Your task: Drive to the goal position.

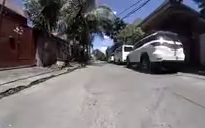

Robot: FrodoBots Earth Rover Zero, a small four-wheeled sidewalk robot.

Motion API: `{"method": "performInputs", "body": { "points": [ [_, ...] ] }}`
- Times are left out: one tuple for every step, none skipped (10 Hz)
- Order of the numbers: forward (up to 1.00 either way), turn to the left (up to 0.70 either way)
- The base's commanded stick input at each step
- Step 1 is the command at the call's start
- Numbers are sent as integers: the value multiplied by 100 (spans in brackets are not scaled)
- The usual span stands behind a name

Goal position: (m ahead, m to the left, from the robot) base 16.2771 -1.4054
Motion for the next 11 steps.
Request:
{"method": "performInputs", "body": {
  "points": [
    [100, 0],
    [100, 0],
    [100, 0],
    [100, 0],
    [100, 0],
    [100, 0],
    [100, 0],
    [100, 0],
    [100, 0],
    [100, 0],
    [100, 9]
  ]
}}
